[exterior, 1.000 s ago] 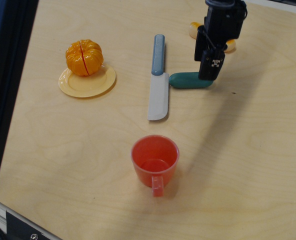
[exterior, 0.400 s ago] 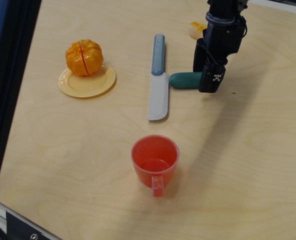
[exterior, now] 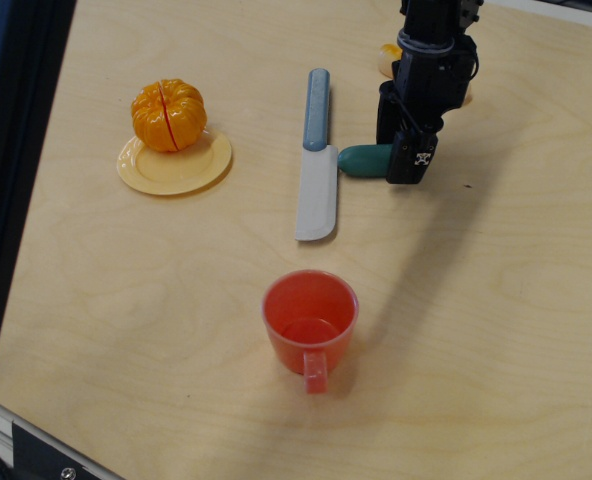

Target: Put cucumber in cup

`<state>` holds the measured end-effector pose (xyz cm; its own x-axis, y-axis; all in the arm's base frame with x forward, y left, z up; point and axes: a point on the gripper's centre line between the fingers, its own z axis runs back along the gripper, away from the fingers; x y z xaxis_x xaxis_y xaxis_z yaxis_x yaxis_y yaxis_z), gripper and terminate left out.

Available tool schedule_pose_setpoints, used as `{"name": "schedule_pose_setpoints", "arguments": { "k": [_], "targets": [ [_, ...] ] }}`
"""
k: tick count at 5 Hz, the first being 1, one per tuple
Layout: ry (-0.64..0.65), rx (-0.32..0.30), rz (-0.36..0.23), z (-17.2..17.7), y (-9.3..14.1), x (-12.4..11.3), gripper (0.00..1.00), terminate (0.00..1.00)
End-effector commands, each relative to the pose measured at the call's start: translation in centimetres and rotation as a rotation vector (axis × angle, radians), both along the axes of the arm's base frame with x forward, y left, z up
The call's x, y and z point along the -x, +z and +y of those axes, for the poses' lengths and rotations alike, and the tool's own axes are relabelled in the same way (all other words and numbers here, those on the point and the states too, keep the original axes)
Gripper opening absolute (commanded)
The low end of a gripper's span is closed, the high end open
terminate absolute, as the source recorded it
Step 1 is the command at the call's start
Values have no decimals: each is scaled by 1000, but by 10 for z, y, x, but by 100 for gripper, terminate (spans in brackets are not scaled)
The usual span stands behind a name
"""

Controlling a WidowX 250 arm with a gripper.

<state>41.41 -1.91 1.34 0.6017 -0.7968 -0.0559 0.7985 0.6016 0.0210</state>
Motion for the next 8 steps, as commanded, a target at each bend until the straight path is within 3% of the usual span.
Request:
{"name": "schedule_pose_setpoints", "arguments": {
  "k": [1, 2, 3, 5, 8],
  "targets": [
    [-8, 18, -81, 4, 15, 1, 0, 0],
    [-18, 20, -92, 2, 26, 8, 0, 0],
    [-34, 56, -141, -4, 53, 20, 0, 0],
    [-67, 91, -201, -11, 85, 66, 0, 0],
    [-103, 194, -253, -32, 88, 157, 0, 0]
  ]
}}
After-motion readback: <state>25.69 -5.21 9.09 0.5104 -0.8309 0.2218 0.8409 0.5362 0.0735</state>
